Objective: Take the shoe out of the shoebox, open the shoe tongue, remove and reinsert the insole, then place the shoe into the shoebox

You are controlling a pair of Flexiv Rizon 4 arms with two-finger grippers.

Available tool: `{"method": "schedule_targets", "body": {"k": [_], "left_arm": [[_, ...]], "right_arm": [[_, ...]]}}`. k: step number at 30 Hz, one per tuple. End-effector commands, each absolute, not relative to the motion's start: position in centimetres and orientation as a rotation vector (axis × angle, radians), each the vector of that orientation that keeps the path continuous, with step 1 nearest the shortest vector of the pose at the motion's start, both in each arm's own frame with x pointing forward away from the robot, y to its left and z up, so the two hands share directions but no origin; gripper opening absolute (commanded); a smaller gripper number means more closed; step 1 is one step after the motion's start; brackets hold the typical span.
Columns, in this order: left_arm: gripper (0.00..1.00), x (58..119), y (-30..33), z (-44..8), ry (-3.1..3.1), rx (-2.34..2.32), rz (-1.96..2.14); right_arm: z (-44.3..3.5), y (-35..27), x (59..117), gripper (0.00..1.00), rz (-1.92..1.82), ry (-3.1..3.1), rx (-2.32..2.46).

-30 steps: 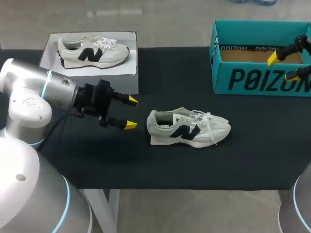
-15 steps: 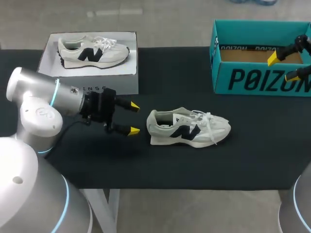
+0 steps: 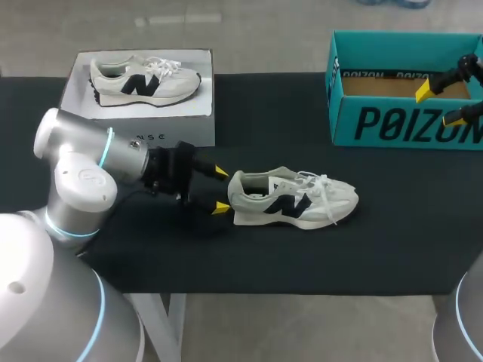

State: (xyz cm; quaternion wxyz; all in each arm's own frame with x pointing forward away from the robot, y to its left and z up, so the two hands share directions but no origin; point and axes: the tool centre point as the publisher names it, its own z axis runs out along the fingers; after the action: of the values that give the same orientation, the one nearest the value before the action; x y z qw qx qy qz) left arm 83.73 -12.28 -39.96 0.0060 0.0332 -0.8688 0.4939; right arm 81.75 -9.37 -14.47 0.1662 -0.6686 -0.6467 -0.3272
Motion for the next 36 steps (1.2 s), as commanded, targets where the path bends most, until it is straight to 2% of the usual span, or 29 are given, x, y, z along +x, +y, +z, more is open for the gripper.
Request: {"method": "schedule_targets", "body": {"k": [1,36], "left_arm": [[1.00,84.1,-13.3,-41.3,-2.711,0.109,1.544],[1.00,83.0,-16.8,-44.0,-2.721,0.139,1.527]], "right_arm": [[-14.5,-9.3,81.7,1.00,-0.929,-1.841,-1.908],[-14.5,-9.3,81.7,1.00,-0.929,-1.841,-1.908]]}}
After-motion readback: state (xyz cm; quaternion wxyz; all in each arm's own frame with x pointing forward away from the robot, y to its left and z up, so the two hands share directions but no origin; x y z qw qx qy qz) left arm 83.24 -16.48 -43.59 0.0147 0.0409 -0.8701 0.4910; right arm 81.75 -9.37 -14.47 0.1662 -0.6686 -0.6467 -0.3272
